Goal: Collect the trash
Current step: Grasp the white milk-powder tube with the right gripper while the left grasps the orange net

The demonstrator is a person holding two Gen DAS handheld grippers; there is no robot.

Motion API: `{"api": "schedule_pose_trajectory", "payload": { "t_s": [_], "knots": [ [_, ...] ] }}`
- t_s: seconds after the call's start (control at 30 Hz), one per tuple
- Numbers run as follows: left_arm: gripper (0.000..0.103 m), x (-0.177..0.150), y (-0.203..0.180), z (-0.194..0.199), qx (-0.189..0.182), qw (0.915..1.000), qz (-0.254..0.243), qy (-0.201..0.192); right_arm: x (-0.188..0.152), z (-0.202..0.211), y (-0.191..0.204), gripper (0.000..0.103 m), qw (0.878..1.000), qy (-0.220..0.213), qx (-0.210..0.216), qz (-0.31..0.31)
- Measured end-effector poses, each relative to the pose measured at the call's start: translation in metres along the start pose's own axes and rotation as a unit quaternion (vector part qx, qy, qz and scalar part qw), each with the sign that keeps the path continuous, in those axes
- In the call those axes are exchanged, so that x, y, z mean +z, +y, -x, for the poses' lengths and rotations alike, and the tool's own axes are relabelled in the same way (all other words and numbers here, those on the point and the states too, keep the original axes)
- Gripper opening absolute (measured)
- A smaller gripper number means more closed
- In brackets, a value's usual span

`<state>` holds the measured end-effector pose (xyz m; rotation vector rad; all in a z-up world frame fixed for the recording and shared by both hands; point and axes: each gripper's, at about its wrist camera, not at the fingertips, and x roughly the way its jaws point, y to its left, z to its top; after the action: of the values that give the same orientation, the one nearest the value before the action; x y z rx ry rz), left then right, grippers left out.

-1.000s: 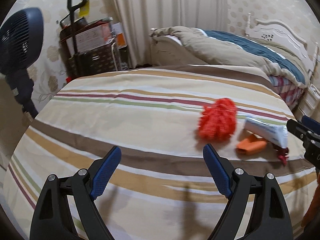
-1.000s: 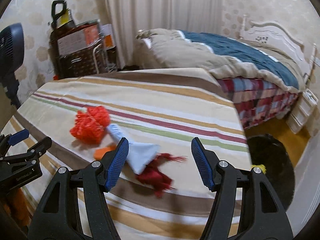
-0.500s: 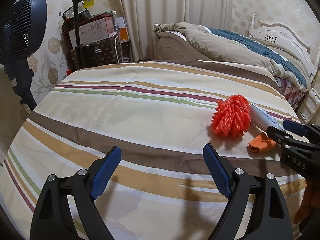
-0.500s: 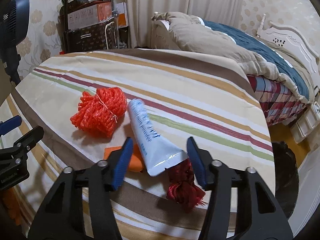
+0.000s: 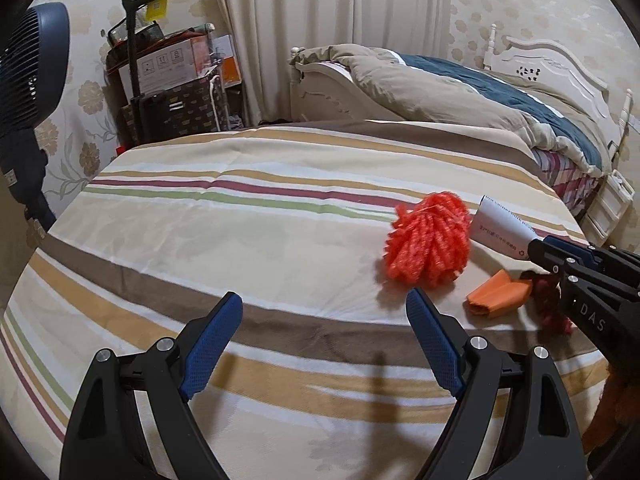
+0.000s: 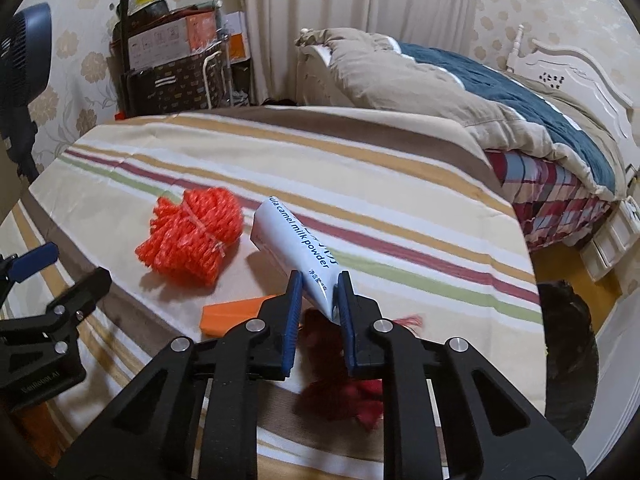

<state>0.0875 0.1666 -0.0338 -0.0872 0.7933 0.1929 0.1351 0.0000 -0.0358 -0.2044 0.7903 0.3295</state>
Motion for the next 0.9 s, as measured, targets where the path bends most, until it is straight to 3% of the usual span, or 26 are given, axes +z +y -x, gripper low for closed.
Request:
{"api": "schedule_pose_trajectory", "payload": {
  "t_s": [0.37,0.7,0.73,0.77,0.9],
  "knots": [
    [0.084,0.013,-0.034,-0.009,-0.032,0.999,-0.03,-0.012,0.002,0.001,-0.05,0.016,0.998,-0.007,-0.038,-0.045],
    [0.084,0.023,-0.054,-0.04,-0.04,0.998,-0.049,0.011,-0.013,-0.006,-0.088,0.017,0.996,0.012,-0.046,-0.074],
    [0.078,0.023,-0.053,-0.041,-0.042,0.9979,-0.048,0.013,-0.014,-0.008,-0.089,0.017,0.996,0.014,-0.043,-0.074],
    [0.065,0.023,-0.053,-0.042,-0.044,0.9977,-0.048,0.016,-0.015,-0.009,-0.089,0.017,0.996,0.016,-0.04,-0.075],
    [0.056,0.022,-0.054,-0.045,-0.055,0.9968,-0.053,0.025,-0.014,-0.014,-0.088,0.021,0.997,0.021,-0.031,-0.075]
  ]
}}
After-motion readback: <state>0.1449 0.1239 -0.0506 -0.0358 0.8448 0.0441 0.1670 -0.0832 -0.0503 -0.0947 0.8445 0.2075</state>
